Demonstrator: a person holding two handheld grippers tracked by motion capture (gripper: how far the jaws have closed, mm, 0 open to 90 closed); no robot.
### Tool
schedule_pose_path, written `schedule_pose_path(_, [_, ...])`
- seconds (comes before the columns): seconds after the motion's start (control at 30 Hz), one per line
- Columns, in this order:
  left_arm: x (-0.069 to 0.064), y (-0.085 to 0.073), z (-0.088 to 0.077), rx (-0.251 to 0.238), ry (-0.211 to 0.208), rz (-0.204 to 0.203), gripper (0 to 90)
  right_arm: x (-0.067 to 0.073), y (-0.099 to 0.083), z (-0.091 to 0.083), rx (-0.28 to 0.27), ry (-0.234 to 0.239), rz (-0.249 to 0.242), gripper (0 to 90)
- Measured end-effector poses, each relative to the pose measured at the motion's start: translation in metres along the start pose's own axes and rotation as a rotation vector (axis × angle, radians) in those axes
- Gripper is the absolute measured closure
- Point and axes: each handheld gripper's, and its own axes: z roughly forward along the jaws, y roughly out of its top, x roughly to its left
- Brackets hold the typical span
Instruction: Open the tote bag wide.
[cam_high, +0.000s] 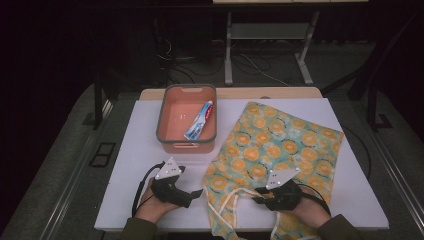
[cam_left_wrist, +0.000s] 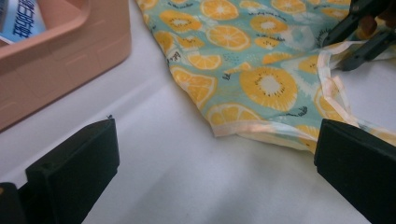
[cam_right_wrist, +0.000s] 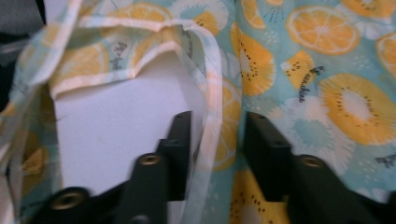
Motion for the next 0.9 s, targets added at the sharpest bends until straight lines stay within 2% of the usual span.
schedule_pose_path(0.03, [0.000, 0.000, -0.001, -0.004, 0.002, 0.000, 0.0, 0.000, 0.000, 0.000, 0.000, 0.000, 0.000, 74.9])
schedule_pose_path(0.1, [0.000, 0.001, -0.001, -0.006, 0.004, -0.001, 0.0, -0.001, 0.003, 0.002, 0.005, -0.018, 0.000, 85.8])
schedule_pose_path(0.13, [0.000, 0.001, -0.001, -0.006, 0.004, 0.000, 0.0, -0.002, 0.003, 0.002, 0.007, -0.024, 0.004, 87.9])
schedule_pose_path(0.27, [0.000, 0.002, -0.002, -0.009, 0.009, 0.003, 0.0, -0.007, 0.008, 0.006, -0.002, -0.039, 0.020, 88.7])
schedule_pose_path(0.33, [0.000, 0.002, -0.002, -0.011, 0.014, 0.001, 0.0, -0.011, 0.011, 0.007, -0.004, -0.063, 0.029, 88.7])
schedule_pose_path(0.47, [0.002, 0.002, -0.004, -0.020, 0.021, -0.002, 0.0, -0.026, 0.020, 0.011, -0.019, -0.117, 0.056, 88.7])
schedule_pose_path(0.5, [0.002, 0.002, -0.004, -0.020, 0.021, -0.002, 0.0, -0.032, 0.023, 0.012, -0.027, -0.123, 0.076, 88.8])
schedule_pose_path(0.7, [0.003, 0.002, -0.004, -0.023, 0.029, -0.002, 0.0, -0.055, 0.035, 0.022, -0.035, -0.172, 0.123, 88.9])
schedule_pose_path(0.8, [0.003, 0.002, -0.005, -0.023, 0.033, -0.004, 0.0, -0.067, 0.041, 0.029, -0.036, -0.232, 0.133, 88.8])
schedule_pose_path(0.9, [0.004, 0.002, -0.006, -0.024, 0.033, -0.005, 0.0, -0.078, 0.042, 0.032, -0.055, -0.230, 0.180, 88.5])
